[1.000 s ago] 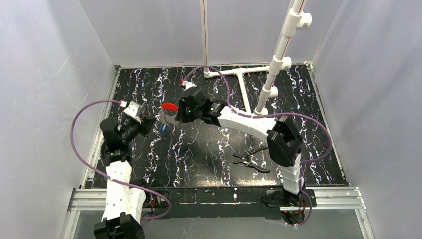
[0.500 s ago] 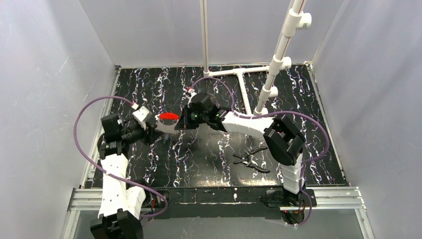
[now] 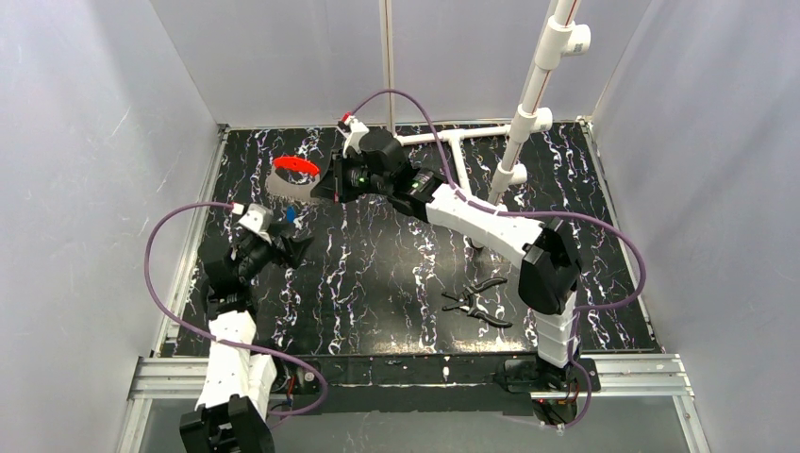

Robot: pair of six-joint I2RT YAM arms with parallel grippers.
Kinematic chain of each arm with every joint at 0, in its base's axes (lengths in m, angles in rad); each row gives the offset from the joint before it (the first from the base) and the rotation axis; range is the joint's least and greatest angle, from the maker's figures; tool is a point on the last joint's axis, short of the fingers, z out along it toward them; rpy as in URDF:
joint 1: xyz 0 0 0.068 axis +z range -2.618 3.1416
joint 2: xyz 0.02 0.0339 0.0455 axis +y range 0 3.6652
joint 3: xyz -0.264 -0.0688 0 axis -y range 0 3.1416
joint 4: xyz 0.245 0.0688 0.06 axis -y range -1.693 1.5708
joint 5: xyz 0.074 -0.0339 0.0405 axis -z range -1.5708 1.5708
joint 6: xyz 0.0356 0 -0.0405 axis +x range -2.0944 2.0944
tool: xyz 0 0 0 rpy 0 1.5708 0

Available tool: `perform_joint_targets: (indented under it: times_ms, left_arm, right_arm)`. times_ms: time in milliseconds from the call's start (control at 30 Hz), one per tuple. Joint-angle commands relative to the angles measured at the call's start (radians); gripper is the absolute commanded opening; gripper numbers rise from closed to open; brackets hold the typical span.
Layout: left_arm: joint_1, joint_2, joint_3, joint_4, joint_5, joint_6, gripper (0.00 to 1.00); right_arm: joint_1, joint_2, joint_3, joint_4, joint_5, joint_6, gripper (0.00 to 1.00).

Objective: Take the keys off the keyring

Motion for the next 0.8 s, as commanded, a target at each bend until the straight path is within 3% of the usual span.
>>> perform_joint_targets:
  times_ms: [0, 133, 433, 767]
  left_arm:
    - [0.000, 0.044, -0.020, 0.289, -0.066, -0.148, 0.77]
    - [-0.012, 0.069, -0.012, 0.374, -0.082, -0.153, 0.89]
    - [-0.054, 0.123, 0.018, 0.450, -0.064, -0.106, 0.87]
    - [-0.054, 0.142, 0.011, 0.457, -0.092, -0.087, 0.60]
  right_arm:
    - [0.002, -0.060, 0.082, -0.036, 0.027, -0.068, 0.01]
    - [0.004, -0.061, 0.108, -0.051, 0.023, -0.072, 0.01]
    - [0.025, -0.061, 0.128, -0.068, 0.008, -0.063, 0.01]
    - [0.045, -0.042, 0.194, -0.111, 0.017, -0.054, 0.01]
